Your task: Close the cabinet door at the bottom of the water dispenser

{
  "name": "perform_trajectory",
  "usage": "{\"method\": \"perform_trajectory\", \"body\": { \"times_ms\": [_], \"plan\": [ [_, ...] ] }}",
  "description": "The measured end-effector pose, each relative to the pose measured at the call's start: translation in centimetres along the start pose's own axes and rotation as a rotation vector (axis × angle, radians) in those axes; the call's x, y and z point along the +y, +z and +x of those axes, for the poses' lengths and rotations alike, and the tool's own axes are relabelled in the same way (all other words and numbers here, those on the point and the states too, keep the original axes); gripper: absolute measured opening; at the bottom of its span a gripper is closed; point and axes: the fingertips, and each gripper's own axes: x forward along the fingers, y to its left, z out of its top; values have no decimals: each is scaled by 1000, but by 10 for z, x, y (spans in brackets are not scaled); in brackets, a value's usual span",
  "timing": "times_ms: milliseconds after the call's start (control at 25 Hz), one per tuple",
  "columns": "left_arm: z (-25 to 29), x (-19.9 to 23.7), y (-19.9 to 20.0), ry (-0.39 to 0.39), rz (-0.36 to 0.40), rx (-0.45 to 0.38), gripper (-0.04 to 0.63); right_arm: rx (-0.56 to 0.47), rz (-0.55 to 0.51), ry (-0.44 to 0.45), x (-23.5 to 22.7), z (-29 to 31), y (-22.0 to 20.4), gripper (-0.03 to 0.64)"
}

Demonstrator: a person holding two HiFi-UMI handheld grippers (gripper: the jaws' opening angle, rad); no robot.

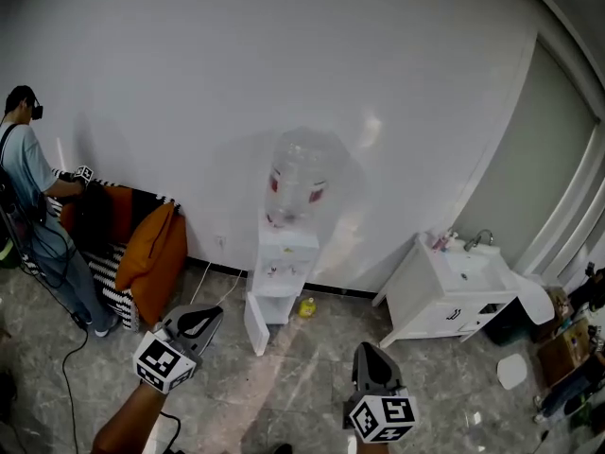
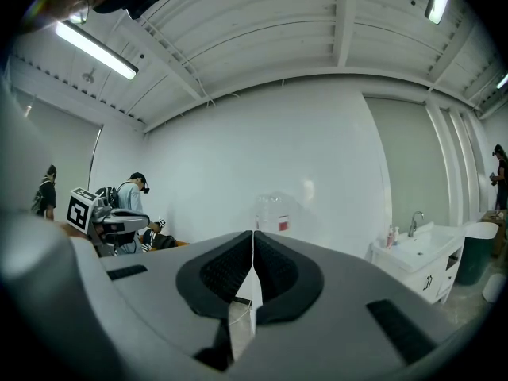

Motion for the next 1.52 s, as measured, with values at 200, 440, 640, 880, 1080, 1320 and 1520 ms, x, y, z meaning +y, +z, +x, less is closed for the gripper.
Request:
{"method": "perform_trajectory", "body": {
  "times_ms": [200, 440, 640, 880, 1080, 1320, 1520],
  "plan": [
    [23, 3, -3, 40, -3, 20, 21, 6, 3, 41, -24, 30, -3, 26],
    [57, 2, -5, 105, -21, 23, 21, 28, -21, 102, -59, 72, -2, 26],
    [76, 0, -6, 170, -19, 33, 20, 34, -15, 161, -79, 92, -2, 26],
    [118, -10, -1, 217, -11, 16, 20, 21, -33, 203, -125, 114, 9, 26],
    [130, -21, -1, 220, 6, 53, 20, 19, 13, 228, -139, 116, 0, 26],
    [140, -16, 5, 235, 17, 67, 20, 29, 22, 255, -144, 134, -2, 26],
    [149, -3, 0, 203, 19, 85, 21, 47, 33, 235, -142, 143, -10, 26]
  ]
}}
